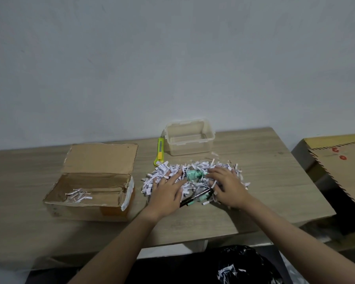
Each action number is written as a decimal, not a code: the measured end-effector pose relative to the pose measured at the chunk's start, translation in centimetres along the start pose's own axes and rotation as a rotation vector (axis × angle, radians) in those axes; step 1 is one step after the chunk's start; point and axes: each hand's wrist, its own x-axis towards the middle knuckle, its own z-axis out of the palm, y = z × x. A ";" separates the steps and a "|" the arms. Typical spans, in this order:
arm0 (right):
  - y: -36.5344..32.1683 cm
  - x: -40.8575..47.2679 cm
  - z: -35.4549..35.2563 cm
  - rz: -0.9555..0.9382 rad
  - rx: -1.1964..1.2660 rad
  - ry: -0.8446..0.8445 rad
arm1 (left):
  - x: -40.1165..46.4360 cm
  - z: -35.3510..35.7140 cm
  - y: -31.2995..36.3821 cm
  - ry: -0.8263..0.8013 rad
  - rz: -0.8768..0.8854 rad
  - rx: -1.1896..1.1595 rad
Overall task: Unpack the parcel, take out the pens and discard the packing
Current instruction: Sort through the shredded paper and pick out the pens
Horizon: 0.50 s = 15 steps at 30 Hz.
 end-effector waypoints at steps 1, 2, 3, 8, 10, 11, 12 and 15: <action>0.4 -0.1 -0.2 0.003 -0.003 0.000 | -0.1 -0.2 -0.4 0.002 -0.002 -0.001; 0.7 -0.2 -0.5 0.003 -0.007 0.001 | -0.3 -0.5 -0.8 0.012 -0.008 -0.003; 1.0 -0.3 -0.7 0.007 -0.009 0.000 | -0.4 -0.7 -1.1 0.027 -0.018 -0.008; 1.2 -0.2 -2.0 -0.007 0.020 0.077 | -1.4 -2.1 -1.0 0.164 -0.058 -0.092; 0.4 -0.3 -2.4 -0.036 0.028 0.103 | -1.8 -2.4 -0.2 0.210 -0.039 -0.094; 0.1 -0.4 -2.3 -0.066 0.020 0.105 | -2.0 -2.4 0.2 0.208 -0.022 -0.084; -0.2 -0.6 -2.2 -0.105 0.002 0.102 | -2.1 -2.3 0.4 0.187 -0.008 -0.060; -0.2 -1.1 -1.7 -0.168 -0.081 0.016 | -2.1 -1.5 0.1 0.065 -0.032 0.064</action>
